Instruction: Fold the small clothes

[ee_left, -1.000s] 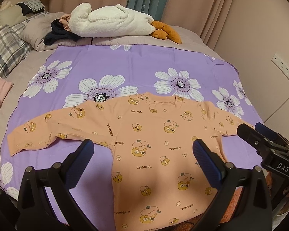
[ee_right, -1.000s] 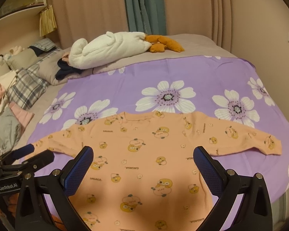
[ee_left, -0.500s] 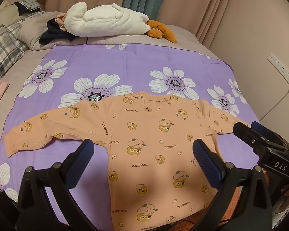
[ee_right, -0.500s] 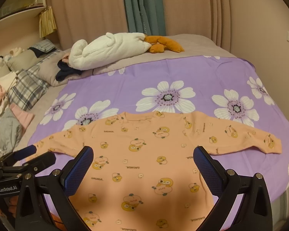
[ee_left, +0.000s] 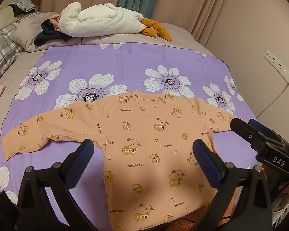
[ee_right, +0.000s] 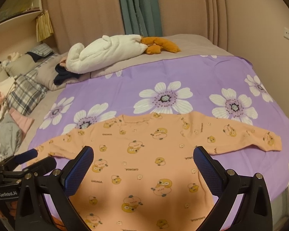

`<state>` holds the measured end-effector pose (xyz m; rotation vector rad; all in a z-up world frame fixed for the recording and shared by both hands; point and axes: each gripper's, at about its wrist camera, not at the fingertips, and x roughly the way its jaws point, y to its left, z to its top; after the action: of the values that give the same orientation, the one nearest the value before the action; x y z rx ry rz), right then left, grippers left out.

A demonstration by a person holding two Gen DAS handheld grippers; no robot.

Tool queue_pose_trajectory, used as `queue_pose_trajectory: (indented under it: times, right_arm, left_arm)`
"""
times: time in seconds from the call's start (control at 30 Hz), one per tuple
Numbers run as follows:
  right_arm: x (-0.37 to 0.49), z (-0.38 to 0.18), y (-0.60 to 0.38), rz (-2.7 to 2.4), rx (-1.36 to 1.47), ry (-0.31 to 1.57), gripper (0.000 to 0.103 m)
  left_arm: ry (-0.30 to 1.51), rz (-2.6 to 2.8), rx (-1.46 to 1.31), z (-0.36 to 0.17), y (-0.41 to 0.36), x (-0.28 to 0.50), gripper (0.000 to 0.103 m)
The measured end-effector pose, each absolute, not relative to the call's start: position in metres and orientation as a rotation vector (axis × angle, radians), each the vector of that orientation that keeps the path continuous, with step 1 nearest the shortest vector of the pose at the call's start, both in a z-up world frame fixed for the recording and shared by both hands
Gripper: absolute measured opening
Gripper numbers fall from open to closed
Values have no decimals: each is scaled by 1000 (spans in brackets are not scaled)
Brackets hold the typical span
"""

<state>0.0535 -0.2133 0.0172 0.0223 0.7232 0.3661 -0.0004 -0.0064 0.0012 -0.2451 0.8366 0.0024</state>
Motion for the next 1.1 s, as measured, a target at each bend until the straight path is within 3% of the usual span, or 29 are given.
queue_pose_trajectory:
  times: [1.1]
  right_arm:
    - [61,19,-239,327,93,710,99]
  left_arm:
    - [903,-30,-237,-9,-19,13,102]
